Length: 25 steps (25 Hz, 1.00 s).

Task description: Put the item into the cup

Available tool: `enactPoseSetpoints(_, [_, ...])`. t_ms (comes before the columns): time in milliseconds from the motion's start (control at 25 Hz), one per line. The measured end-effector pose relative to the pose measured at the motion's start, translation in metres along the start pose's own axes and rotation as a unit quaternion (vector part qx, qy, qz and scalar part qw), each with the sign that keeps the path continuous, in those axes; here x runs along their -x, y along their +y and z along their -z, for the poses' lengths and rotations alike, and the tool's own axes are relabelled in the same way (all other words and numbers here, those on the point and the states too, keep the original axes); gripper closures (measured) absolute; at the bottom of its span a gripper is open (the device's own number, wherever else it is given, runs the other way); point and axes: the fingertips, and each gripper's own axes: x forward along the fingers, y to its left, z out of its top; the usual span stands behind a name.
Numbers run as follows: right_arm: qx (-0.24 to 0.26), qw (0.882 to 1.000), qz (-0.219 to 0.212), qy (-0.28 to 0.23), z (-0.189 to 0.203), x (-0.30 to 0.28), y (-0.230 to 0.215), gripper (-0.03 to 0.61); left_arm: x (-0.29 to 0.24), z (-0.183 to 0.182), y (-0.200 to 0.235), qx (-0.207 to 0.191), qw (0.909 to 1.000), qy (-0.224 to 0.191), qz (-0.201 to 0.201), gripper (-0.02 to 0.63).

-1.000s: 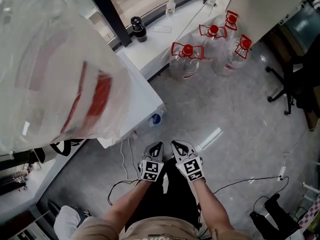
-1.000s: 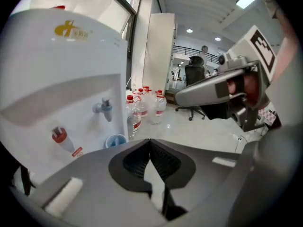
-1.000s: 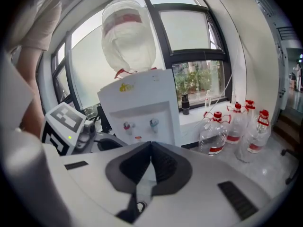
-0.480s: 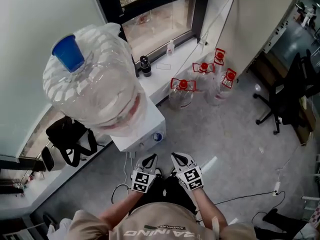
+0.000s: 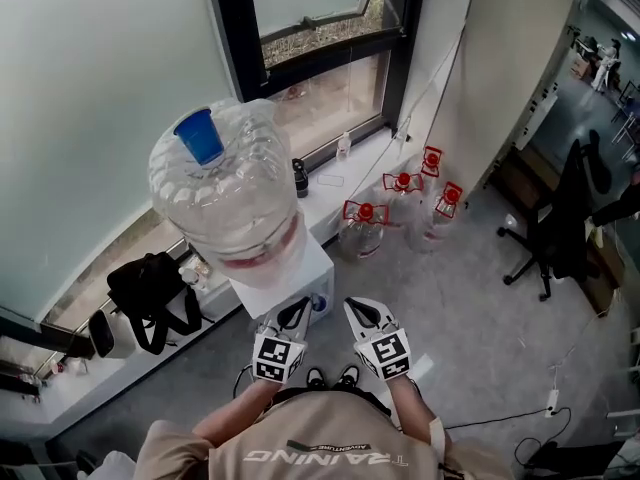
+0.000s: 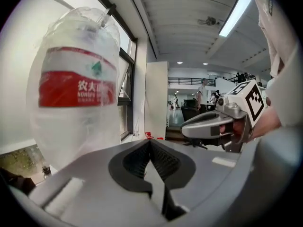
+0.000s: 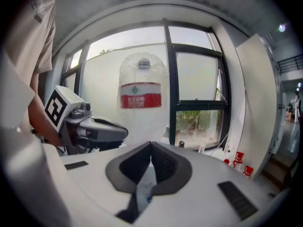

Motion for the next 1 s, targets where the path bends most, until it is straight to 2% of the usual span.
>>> enactPoseSetpoints(160, [0.027,0.999,0.016,-0.032,-0.041,0.007,-0.003,0.568,0.011,-0.040,0.012,-0.043,0.9985,-0.032,-0.013,0.604])
enactPoseSetpoints(400, [0.021,0.997,0.014,-0.077,-0.084,0.022,0.002,0.568,0.028,-0.079,0.020,-0.019,0.9979,-0.057,-0.025,0.604])
enactPoseSetpoints(680, [0.036,0.995,-0.012,-0.087,-0.098,0.025,0.014,0.568,0.037,-0.107,0.021,-0.025,0.9948,-0.090,-0.041,0.604])
enactPoseSetpoints(1000, [0.025,0.995,-0.020,-0.090,-0.096,0.022,0.020,0.568,0.048,-0.101,0.028,-0.026,0.9944,-0.085,-0.057,0.604])
